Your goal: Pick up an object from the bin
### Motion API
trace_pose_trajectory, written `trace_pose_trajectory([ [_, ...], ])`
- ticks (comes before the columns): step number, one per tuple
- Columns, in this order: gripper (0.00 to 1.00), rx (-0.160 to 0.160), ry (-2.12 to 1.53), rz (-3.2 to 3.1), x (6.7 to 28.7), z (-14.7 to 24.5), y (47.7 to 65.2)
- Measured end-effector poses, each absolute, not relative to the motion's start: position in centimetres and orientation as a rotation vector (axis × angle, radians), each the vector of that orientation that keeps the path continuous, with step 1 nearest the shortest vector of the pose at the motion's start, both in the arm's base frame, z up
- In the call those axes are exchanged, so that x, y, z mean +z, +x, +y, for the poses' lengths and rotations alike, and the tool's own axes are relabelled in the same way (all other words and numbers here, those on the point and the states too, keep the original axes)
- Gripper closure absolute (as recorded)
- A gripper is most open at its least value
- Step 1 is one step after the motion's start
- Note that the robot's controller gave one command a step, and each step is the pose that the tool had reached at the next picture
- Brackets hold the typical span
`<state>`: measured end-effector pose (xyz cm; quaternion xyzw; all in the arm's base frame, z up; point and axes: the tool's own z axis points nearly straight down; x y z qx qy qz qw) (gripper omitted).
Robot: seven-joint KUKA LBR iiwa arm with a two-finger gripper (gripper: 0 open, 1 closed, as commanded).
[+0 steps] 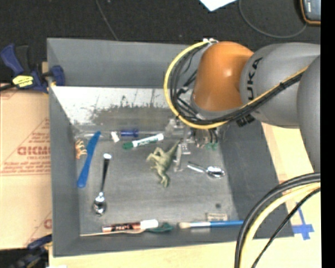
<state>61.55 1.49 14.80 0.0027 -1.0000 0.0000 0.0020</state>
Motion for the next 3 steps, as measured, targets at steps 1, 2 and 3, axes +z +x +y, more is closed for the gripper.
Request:
trace_pose_trajectory([
  [1, 0.0, -0.001, 0.008, -3.146, 15.3, 1.5, 61.7],
  [2, 0.0, 0.0, -0.373, -3.125, 7.1, -4.9, 60.6],
  [3, 0.0, -0.003, -0.475, -3.115, 10.1, -4.9, 60.8],
])
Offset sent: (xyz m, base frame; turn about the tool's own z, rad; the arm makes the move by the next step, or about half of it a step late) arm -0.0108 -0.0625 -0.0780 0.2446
